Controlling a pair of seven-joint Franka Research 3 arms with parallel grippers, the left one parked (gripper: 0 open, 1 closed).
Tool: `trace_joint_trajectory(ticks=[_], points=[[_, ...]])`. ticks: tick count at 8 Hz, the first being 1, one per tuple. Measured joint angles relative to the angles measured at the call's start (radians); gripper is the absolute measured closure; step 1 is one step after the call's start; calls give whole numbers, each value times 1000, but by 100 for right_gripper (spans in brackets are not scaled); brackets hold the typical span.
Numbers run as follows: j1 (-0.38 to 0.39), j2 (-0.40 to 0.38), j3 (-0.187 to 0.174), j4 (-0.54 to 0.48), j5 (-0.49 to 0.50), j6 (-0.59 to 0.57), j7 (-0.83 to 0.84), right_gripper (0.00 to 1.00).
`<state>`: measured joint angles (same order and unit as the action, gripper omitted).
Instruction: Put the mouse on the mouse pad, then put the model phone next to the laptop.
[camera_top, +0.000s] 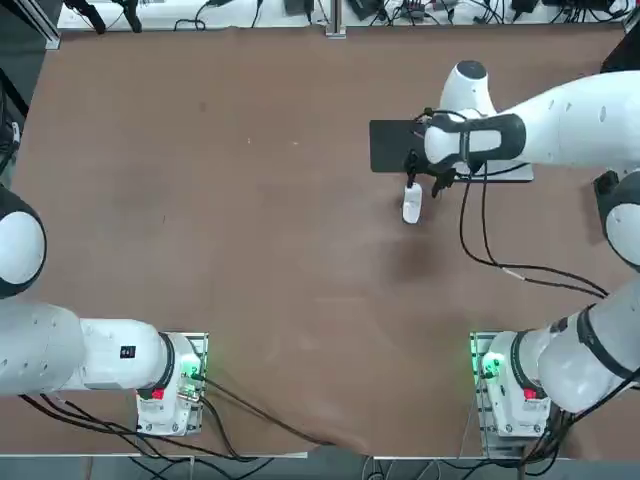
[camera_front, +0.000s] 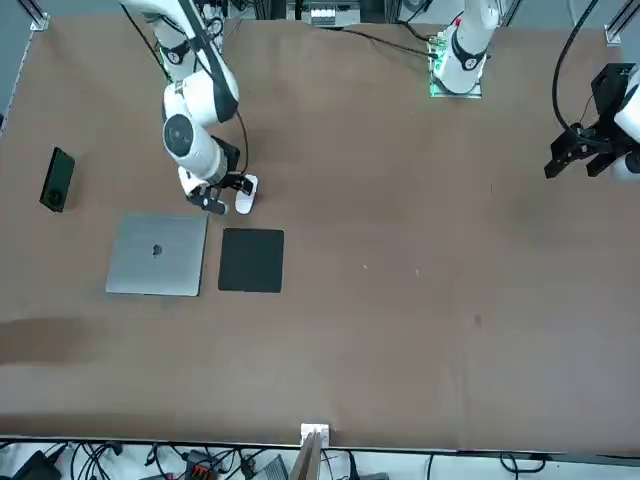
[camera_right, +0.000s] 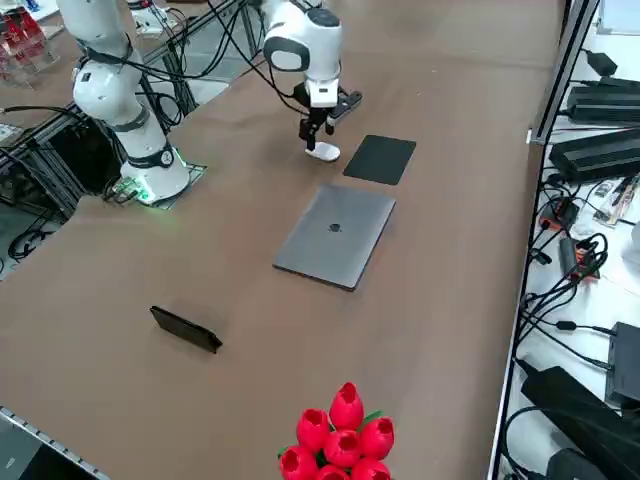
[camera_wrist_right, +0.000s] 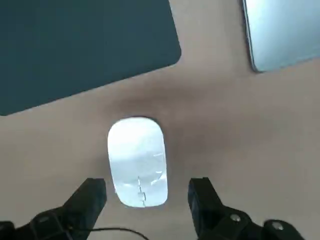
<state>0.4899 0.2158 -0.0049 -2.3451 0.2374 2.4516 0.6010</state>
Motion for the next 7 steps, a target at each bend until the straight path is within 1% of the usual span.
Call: trace_joint_trajectory(ticks=[2,4,7], points=[[20,16,0,-12,0,48,13,0],[39,45,0,-14,0,73,21,1],[42,81,-1,-14,0,112,22,0]])
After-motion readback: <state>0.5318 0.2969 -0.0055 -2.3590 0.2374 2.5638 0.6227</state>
